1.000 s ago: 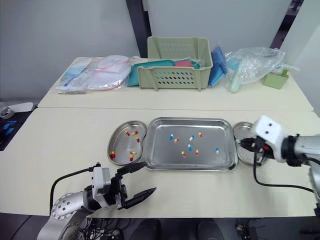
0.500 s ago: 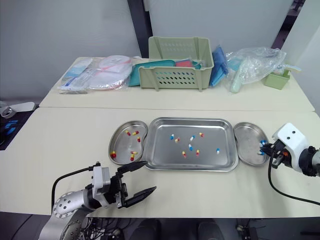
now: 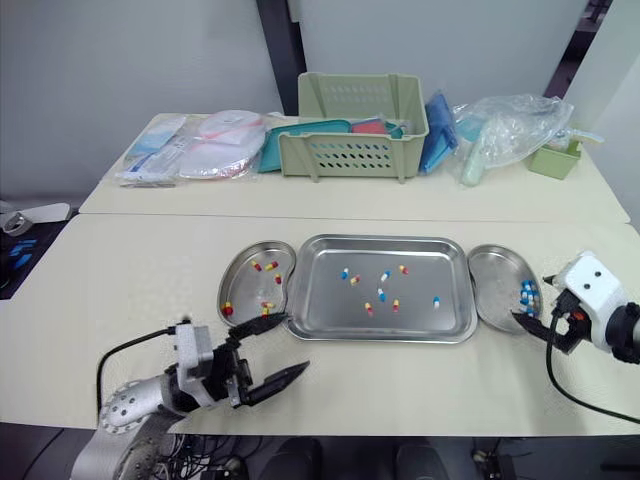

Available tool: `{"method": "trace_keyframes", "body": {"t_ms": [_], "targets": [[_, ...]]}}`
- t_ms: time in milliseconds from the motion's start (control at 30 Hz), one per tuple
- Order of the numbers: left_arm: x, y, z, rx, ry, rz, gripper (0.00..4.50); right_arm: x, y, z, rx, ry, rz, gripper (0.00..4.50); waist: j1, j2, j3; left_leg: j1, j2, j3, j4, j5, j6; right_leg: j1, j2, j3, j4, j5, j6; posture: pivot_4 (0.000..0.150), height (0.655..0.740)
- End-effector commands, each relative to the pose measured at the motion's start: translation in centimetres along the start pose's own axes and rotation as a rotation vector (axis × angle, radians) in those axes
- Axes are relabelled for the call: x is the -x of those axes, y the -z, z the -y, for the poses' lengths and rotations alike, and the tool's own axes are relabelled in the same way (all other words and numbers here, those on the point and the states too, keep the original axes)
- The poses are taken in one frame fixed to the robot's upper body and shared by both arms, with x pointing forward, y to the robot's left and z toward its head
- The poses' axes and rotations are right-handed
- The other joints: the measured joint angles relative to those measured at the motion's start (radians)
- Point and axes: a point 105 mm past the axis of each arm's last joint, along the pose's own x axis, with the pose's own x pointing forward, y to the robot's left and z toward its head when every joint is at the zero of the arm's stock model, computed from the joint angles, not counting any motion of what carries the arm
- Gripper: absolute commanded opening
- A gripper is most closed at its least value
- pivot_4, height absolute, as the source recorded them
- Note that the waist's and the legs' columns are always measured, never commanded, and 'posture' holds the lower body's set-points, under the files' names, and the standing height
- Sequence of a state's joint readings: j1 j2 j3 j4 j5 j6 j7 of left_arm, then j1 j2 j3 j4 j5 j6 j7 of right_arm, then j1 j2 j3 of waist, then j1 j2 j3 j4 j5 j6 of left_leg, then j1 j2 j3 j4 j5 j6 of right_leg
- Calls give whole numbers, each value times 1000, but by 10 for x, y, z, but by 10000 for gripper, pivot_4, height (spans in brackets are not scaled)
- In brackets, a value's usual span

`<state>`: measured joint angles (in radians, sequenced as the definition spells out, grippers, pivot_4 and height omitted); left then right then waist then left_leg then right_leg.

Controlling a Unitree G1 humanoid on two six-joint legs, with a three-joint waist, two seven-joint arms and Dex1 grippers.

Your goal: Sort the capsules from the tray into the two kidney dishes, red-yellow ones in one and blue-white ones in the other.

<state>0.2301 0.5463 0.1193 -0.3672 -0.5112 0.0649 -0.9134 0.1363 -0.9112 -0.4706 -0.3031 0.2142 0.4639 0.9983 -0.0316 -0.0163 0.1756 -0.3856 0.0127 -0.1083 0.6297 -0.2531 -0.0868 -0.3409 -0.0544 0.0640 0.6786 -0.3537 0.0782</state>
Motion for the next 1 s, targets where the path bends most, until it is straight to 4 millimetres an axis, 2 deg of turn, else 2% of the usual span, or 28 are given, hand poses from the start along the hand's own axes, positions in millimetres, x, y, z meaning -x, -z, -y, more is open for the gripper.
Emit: {"method": "trace_keyframes", "body": {"t_ms": [33,133,267,400,467,567,767,867,1000], "targets": [[28,-13,-33,-18,-192,-55,45000,17,-7,1,85,3,72,44557,-1,0,0,0,0,0,0,0,0,0,0,0,0,0,0,1500,7400],[64,-14,-57,-31,-310,-143,45000,29,3,-1,85,-30,50,44557,-1,-1,1,1,0,1,0,0,0,1,0,0,0,0,0,1500,7400],[121,-1,-84,-8,-483,-283,45000,46,24,3,68,-65,-29,44557,-2,0,2,3,0,1,-1,0,0,2,0,0,0,0,0,1500,7400],[175,20,-97,26,-597,-407,45000,59,48,5,-19,-70,-92,44824,-1,-4,4,4,0,1,-1,0,0,3,0,0,-1,-1,-1,1500,7400],[190,28,-98,46,-632,-439,45000,63,55,4,-46,-69,-106,44824,-1,-5,4,4,0,1,-1,0,0,3,0,0,-1,-1,-1,1500,7400],[195,33,-94,66,-634,-440,45000,62,55,0,-42,-73,-100,44824,-1,-6,5,3,0,1,-1,0,0,3,0,0,-1,-1,-1,1500,7400],[180,27,-88,62,-602,-424,45000,61,58,-3,-46,-67,-98,44824,-1,-6,5,3,0,1,-1,0,0,3,0,0,-1,-1,-1,1500,7400],[166,18,-83,40,-549,-413,45000,60,60,-3,-49,-65,-102,44824,-1,-6,5,3,0,1,-1,0,0,3,0,0,-1,-1,-1,1500,7400],[134,4,-64,29,-421,-367,45000,60,61,-4,-55,-65,-105,44824,-1,-7,5,3,0,1,-1,0,0,3,0,0,-1,-1,-1,1500,7400]]}}
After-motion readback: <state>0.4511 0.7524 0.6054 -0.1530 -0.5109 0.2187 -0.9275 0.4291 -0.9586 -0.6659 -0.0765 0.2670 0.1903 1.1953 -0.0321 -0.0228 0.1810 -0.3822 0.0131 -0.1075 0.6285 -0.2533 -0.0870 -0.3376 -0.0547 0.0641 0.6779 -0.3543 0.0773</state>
